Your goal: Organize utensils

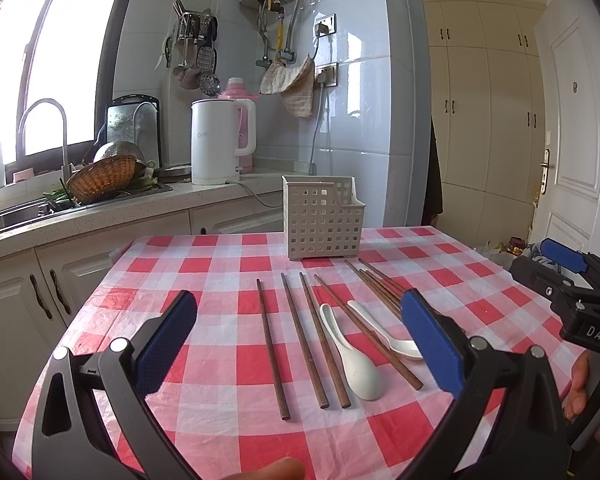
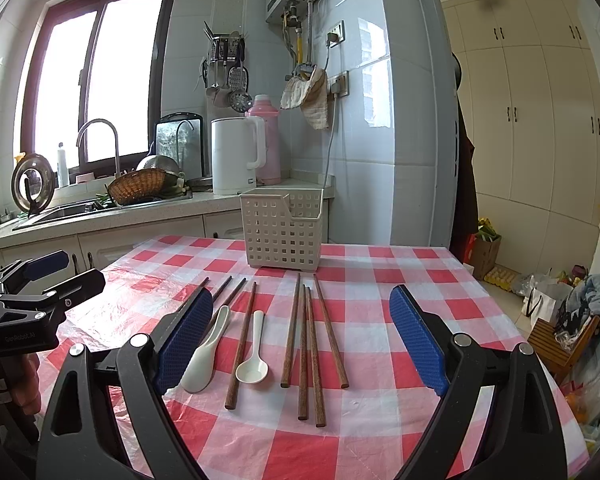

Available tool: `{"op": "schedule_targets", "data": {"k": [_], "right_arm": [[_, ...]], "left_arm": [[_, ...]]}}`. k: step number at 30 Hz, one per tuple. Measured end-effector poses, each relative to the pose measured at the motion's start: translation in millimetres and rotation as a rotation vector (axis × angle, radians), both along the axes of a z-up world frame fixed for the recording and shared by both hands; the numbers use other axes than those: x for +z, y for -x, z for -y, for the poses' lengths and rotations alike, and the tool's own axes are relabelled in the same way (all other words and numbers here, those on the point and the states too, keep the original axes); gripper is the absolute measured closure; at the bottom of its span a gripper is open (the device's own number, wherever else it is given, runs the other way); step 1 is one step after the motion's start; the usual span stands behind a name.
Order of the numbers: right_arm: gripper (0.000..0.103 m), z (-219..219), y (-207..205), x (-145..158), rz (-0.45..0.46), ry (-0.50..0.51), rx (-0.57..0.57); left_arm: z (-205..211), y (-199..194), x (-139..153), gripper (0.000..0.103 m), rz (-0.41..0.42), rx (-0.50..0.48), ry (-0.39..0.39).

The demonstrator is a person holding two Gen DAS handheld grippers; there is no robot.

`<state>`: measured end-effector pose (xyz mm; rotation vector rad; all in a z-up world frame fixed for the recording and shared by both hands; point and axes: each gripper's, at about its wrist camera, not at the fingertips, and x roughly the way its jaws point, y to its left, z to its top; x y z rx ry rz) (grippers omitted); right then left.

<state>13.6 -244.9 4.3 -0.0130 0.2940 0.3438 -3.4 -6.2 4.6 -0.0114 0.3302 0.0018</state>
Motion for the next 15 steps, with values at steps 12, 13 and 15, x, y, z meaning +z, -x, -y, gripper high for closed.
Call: {"op": "schedule_targets", "data": {"k": [12,13,15], "right_arm": [[0.018,-0.3,0.5,0.0,0.002,-0.001,0.000],[0.018,-0.4,0.4,0.0,0.002,0.000,0.000],[0.018,-0.5,0.6,-0.1,0.002,-0.001,0.000]], "left_arm": [[-1.2,-1.2,-0.7,0.004,0.002,0.000,0.001],[-0.9,-1.2,-0.5,0.004,0.002,0.000,0.001],[-1.1,-1.1,-0.7,0.004,0.002,-0.001,0.001]]}}
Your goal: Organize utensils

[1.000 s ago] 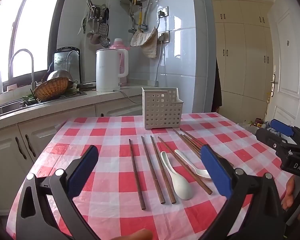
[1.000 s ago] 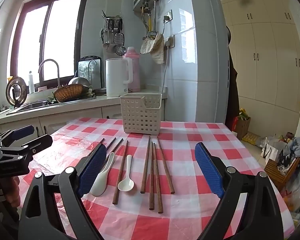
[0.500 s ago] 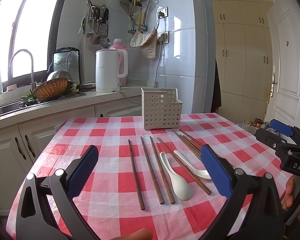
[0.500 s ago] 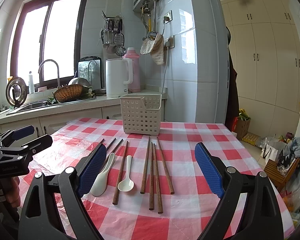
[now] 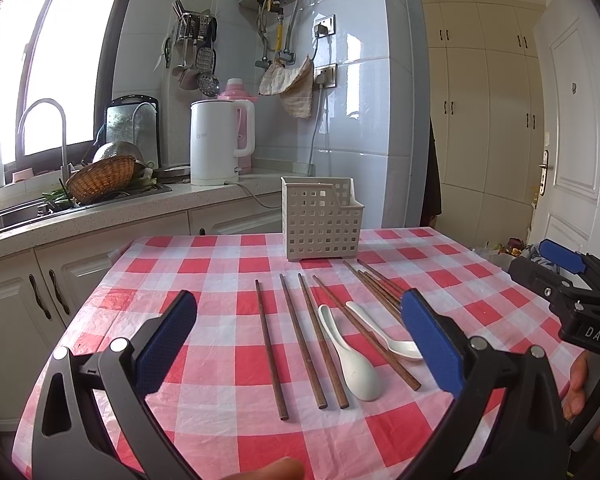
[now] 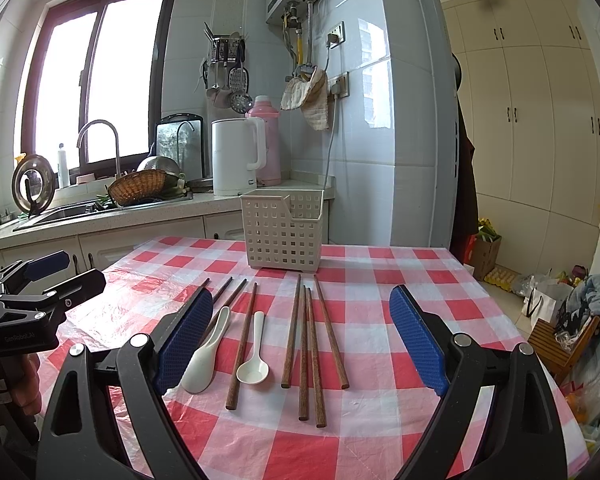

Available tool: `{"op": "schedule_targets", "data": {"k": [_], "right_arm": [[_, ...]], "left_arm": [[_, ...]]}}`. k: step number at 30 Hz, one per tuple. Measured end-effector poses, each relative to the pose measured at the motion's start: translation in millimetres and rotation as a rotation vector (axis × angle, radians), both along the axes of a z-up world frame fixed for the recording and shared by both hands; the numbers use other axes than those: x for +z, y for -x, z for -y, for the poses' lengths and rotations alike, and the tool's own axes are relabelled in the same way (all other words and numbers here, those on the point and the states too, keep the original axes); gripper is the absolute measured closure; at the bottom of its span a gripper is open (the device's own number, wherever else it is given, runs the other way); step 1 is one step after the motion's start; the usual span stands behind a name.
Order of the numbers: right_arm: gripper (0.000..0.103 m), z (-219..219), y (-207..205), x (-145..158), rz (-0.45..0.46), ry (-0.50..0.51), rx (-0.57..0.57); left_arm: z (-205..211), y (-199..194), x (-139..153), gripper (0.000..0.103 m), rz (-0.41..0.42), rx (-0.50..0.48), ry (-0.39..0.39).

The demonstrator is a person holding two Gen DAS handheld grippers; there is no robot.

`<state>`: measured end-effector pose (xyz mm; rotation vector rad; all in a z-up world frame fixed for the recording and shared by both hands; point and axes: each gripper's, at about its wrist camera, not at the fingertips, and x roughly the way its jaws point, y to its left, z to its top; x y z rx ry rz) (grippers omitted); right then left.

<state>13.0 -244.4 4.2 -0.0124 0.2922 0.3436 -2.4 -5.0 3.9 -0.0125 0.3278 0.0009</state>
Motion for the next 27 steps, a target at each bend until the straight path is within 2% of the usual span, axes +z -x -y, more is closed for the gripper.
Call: {"op": "schedule_targets", "data": {"k": [27], "right_arm": [[0.018,0.5,0.4,3.3,0.001,-0.002,0.002]], "left_arm": [[1.4,-2.2,0.8,0.004,0.001,-0.001,0.002]]}}
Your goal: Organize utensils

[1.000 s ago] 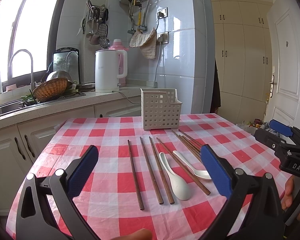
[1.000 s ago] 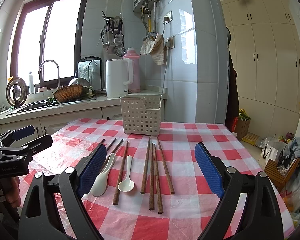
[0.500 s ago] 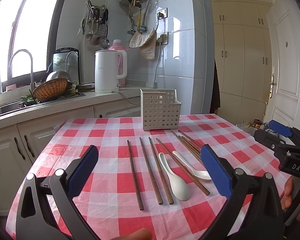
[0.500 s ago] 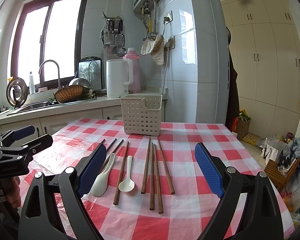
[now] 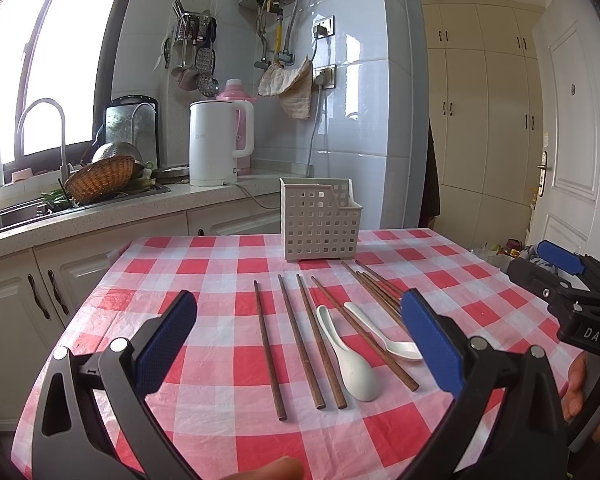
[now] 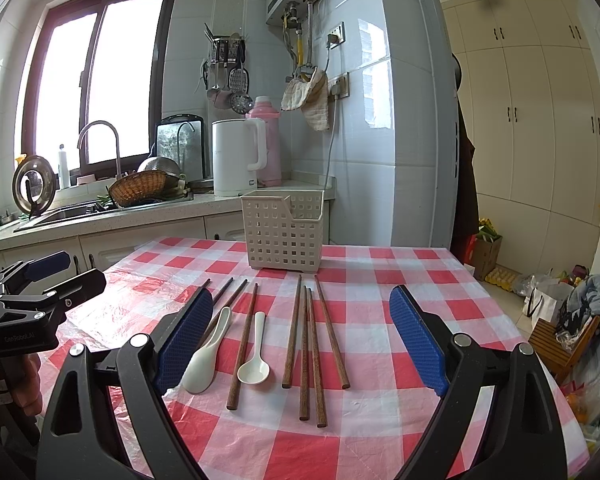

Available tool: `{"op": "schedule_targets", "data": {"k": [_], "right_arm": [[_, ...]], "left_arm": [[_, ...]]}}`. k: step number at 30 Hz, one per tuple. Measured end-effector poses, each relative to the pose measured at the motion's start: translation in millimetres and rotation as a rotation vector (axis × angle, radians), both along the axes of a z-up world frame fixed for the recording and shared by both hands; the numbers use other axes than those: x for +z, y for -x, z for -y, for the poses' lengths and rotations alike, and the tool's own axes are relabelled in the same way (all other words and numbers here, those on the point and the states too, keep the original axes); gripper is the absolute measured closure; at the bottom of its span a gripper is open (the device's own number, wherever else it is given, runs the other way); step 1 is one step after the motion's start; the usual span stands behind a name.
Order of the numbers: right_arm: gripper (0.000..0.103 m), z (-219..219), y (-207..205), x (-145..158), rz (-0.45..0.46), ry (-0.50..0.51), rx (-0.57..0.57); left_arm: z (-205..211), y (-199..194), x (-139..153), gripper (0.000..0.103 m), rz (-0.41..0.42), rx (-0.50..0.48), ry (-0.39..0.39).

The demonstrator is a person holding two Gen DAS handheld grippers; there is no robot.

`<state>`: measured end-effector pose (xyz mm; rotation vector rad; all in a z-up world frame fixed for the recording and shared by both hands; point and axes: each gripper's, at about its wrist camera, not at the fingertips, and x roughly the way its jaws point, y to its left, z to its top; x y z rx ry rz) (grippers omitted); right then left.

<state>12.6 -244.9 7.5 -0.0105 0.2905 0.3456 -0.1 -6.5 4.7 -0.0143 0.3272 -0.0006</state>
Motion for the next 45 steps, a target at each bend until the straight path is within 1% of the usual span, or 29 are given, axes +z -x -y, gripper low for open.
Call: {"op": "schedule_targets", "data": {"k": [20,25,27,30,34,35,37,39,41,42,44,45], "right_arm": [[0.018,-0.1,0.5,-0.2,0.000,0.001,-0.001],[0.018,0.7,-3.1,-0.6,-0.020,0.006,-0.003],[0.018,0.1,-8.7,-3.3,-0.051,0.010,-0.003],[0.018,-0.7,-21.7,-13.0,-0.141,0.019,0.001],[0.018,-11.2,-47.2,-31.1,-0.295,0.081,0.019],[0.018,-15.3,-57.5,-36.0,-0.355,0.090,0.047],[0.018,-22.5,-73.1,-44.3,-0.432,0.088,0.088],[0.019,-33.1,-85.6,-50.0,-0.467,0.114,0.116],[0.021,-45.3,-97.9,-51.4,-0.483,0.135,0.144],[0.023,-51.3,-106.8,-52.8,-0.499,0.135,0.165],[0.032,-62.5,-123.5,-55.2,-0.521,0.158,0.173],[0.035,-67.8,-131.4,-56.3,-0.530,0.170,0.178]], "left_arm": [[4.7,-0.9,1.3,0.004,0.000,0.000,0.003],[5.3,-3.7,1.1,0.004,-0.011,0.002,0.016],[1.7,-5.8,-0.2,0.004,-0.033,0.002,0.034],[-9.8,-13.9,-5.2,0.004,-0.082,-0.002,0.093],[-20.3,-27.8,-14.6,0.004,-0.149,0.037,0.117],[-24.0,-31.3,-16.7,0.004,-0.166,0.040,0.129],[-34.2,-37.8,-21.7,0.004,-0.195,0.056,0.160],[-39.3,-44.9,-24.7,0.004,-0.239,0.058,0.141],[-42.8,-49.4,-27.3,0.004,-0.257,0.069,0.104],[-44.7,-52.3,-28.4,0.004,-0.272,0.065,0.105],[-49.7,-58.6,-30.8,0.004,-0.300,0.049,0.128],[-51.1,-61.0,-31.8,0.004,-0.309,0.050,0.129]]}}
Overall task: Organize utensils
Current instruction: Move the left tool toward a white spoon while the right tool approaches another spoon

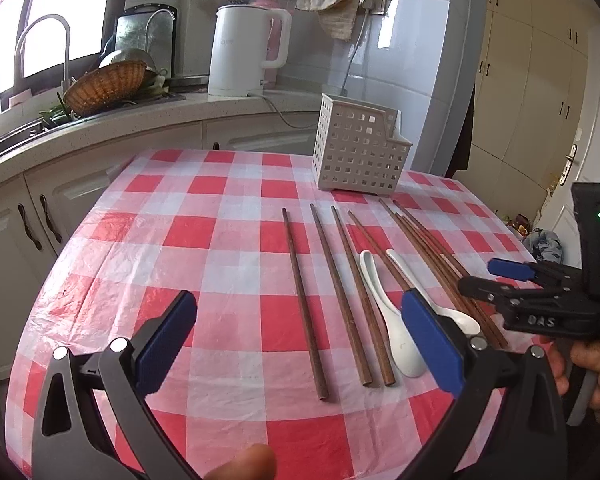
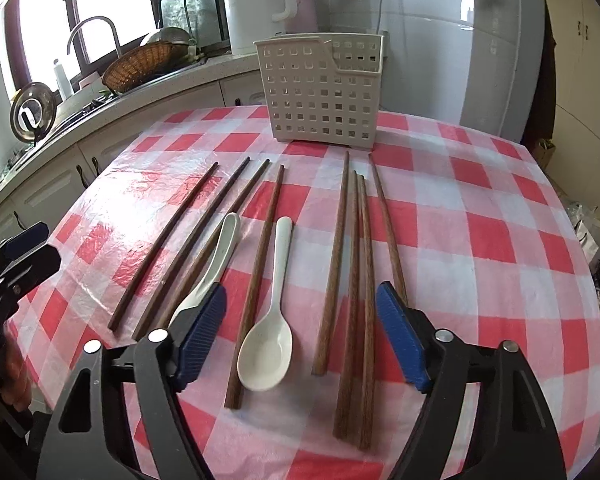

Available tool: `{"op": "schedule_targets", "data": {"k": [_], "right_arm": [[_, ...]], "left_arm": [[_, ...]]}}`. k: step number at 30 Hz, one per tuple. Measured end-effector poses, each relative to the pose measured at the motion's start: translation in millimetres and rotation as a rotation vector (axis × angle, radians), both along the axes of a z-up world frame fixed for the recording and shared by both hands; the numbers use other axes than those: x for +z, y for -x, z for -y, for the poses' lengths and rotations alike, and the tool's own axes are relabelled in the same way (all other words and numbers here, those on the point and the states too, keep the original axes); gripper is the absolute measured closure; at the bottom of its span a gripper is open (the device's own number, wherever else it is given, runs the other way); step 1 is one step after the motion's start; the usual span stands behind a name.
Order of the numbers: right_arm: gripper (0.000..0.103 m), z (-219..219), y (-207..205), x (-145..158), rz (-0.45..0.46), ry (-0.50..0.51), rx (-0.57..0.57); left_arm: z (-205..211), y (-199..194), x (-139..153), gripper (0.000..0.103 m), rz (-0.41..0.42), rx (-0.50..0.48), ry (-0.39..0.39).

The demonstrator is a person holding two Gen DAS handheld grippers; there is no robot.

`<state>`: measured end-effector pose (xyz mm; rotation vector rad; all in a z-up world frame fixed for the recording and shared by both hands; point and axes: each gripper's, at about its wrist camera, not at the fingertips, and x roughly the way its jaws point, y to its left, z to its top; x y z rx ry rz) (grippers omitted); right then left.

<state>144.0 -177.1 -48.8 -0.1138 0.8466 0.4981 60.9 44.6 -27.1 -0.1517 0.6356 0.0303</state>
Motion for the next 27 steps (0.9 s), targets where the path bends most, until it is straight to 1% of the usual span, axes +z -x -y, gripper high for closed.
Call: {"op": "schedule_targets", "data": {"k": [2,4,6,7,9,10,11,12,13,15,18,19,20,21,22,25,27], "right_arm": [[0.048,-11.1,-16.4,-4.9,-0.029,0.019,0.015],[0.053,-20.4,-28.7,-10.5,-0.065,0.024,0.037],[0.058,-30.7,-36.5,-17.3,-0.091,0.042,0.054],[0.064,-35.3,-39.0,-20.3,-0.103,0.049,0.066],[0.070,-41.5,-44.1,-25.8,-0.130,0.049,0.085],[0.073,-42.8,-47.2,-27.5,-0.137,0.054,0.085],[0.076,-44.6,-49.6,-29.3,-0.144,0.061,0.085],[0.076,-46.0,-52.4,-30.7,-0.148,0.063,0.086],[0.076,-46.6,-54.5,-31.7,-0.152,0.065,0.086],[0.076,-47.3,-57.6,-31.6,-0.152,0.068,0.087],[0.077,-48.2,-62.9,-32.6,-0.151,0.071,0.085],[0.081,-49.3,-64.1,-34.5,-0.154,0.082,0.087],[0.084,-50.9,-63.2,-35.7,-0.135,0.097,0.096],[0.086,-52.6,-62.8,-36.6,-0.118,0.111,0.101],[0.086,-53.3,-62.4,-37.2,-0.111,0.118,0.106],[0.090,-48.1,-66.7,-38.0,-0.125,0.085,0.102],[0.090,-44.2,-67.0,-37.1,-0.120,0.073,0.091]], "left_arm": [[-1.8,-5.3,-0.8,0.005,-0.007,-0.009,-0.005],[-3.3,-13.8,-2.1,0.005,-0.026,-0.019,-0.002],[-6.1,-23.2,-3.7,0.005,-0.048,-0.032,0.020],[-7.3,-28.1,-4.7,0.008,-0.060,-0.037,0.029],[-8.9,-38.8,-7.8,0.022,-0.086,-0.057,0.044],[-9.1,-43.6,-9.5,0.025,-0.096,-0.069,0.057],[-9.3,-47.8,-11.5,0.031,-0.107,-0.081,0.069],[-8.7,-51.5,-13.2,0.038,-0.115,-0.099,0.081],[-7.7,-54.8,-14.4,0.041,-0.120,-0.115,0.088],[-5.9,-59.1,-15.9,0.042,-0.124,-0.136,0.094],[-1.0,-64.5,-18.1,0.048,-0.131,-0.174,0.097],[0.8,-65.8,-19.2,0.048,-0.135,-0.186,0.100],[2.3,-67.9,-20.3,0.052,-0.141,-0.196,0.104],[4.0,-69.8,-21.5,0.055,-0.146,-0.204,0.105],[5.7,-71.7,-22.7,0.055,-0.151,-0.212,0.107],[12.2,-80.0,-26.8,0.056,-0.167,-0.241,0.110],[19.1,-86.6,-30.3,0.063,-0.185,-0.271,0.119]]}}
